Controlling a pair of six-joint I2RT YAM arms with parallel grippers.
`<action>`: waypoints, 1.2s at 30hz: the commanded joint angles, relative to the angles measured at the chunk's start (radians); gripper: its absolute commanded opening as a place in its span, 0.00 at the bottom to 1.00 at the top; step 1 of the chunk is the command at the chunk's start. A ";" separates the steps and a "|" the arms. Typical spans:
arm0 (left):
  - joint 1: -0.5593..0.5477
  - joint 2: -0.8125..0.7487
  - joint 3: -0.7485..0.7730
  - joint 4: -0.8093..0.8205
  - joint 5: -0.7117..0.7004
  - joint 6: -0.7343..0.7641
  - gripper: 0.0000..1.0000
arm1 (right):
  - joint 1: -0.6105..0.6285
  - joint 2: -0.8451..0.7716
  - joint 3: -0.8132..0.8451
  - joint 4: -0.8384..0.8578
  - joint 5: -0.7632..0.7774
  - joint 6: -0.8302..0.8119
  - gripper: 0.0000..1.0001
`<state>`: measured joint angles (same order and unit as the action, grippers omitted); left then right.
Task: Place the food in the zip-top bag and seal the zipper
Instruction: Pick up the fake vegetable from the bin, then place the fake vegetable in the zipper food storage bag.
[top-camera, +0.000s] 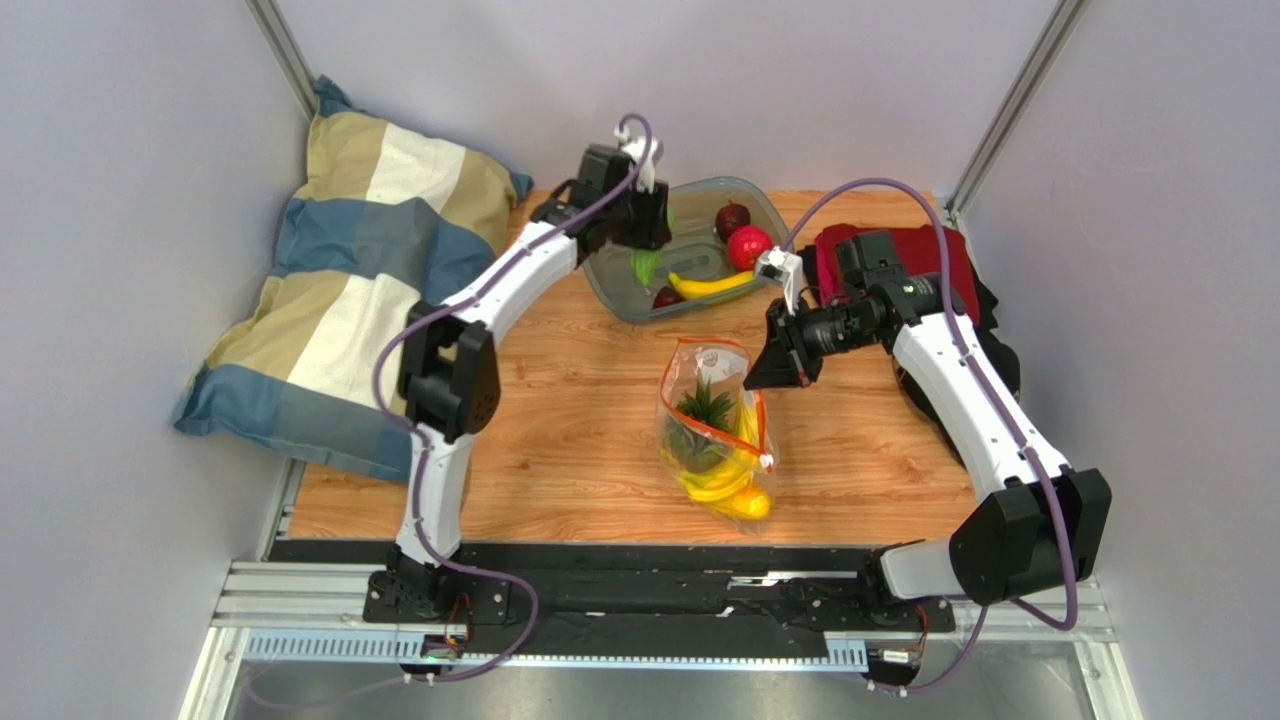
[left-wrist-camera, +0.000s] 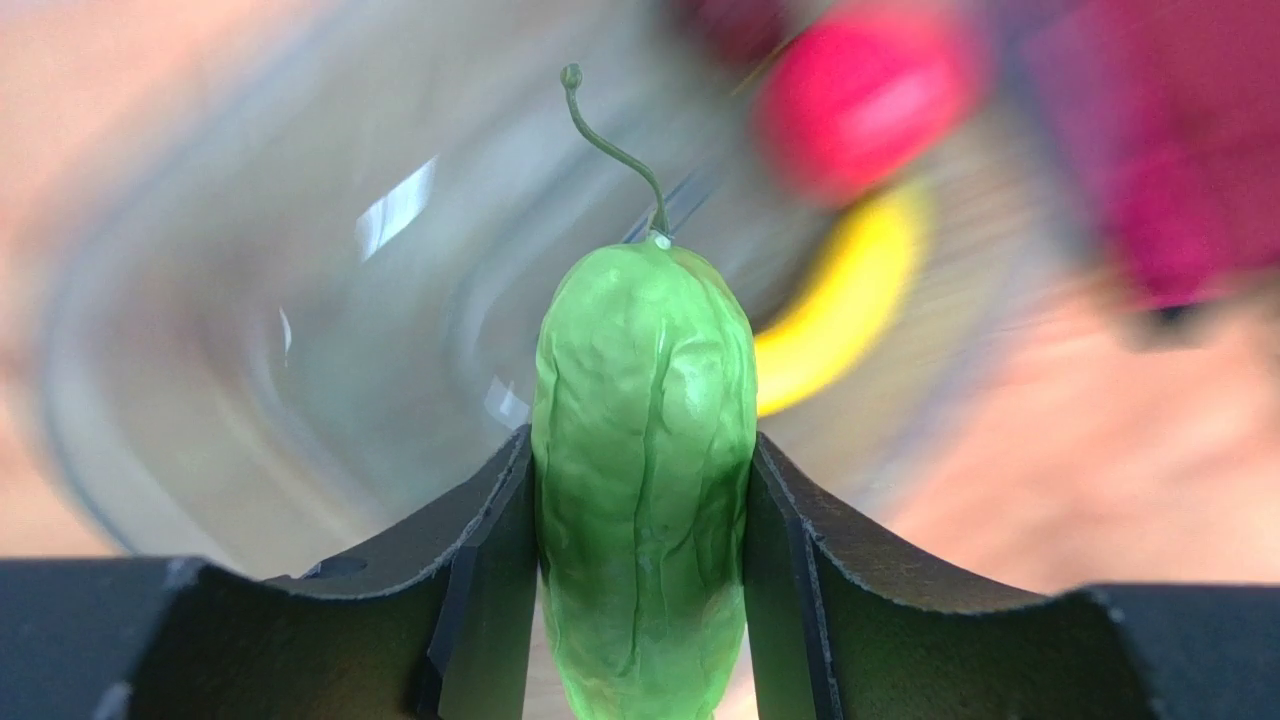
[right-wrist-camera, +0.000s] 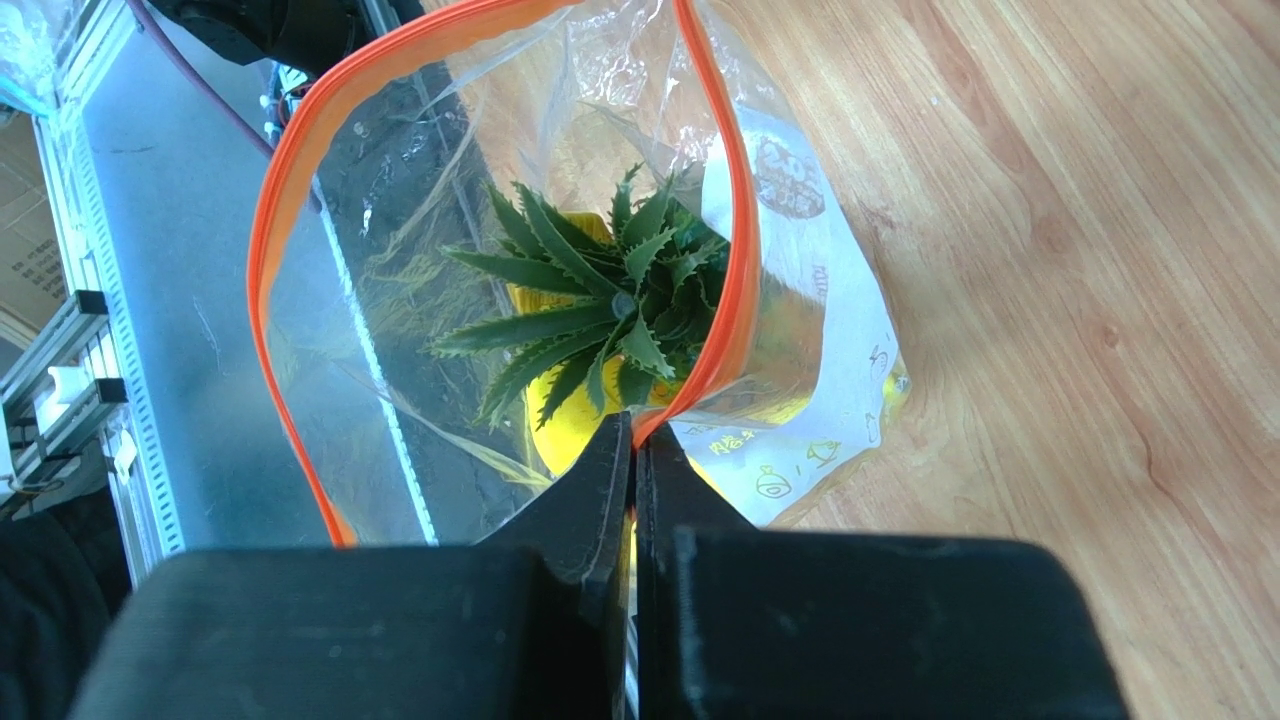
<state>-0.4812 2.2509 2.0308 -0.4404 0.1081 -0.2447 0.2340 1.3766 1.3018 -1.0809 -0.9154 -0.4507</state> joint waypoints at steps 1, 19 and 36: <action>0.006 -0.365 -0.058 0.295 0.262 0.109 0.02 | -0.002 0.006 0.059 0.007 -0.054 -0.039 0.00; -0.201 -0.858 -0.806 0.743 0.747 0.000 0.13 | -0.004 -0.017 0.030 0.003 -0.117 -0.028 0.00; -0.401 -0.938 -1.100 0.884 0.395 -0.291 0.29 | -0.033 0.019 0.028 0.035 -0.200 0.058 0.00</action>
<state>-0.8761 1.3529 0.9806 0.3981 0.5671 -0.4717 0.2230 1.3884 1.3106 -1.0859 -1.0435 -0.4297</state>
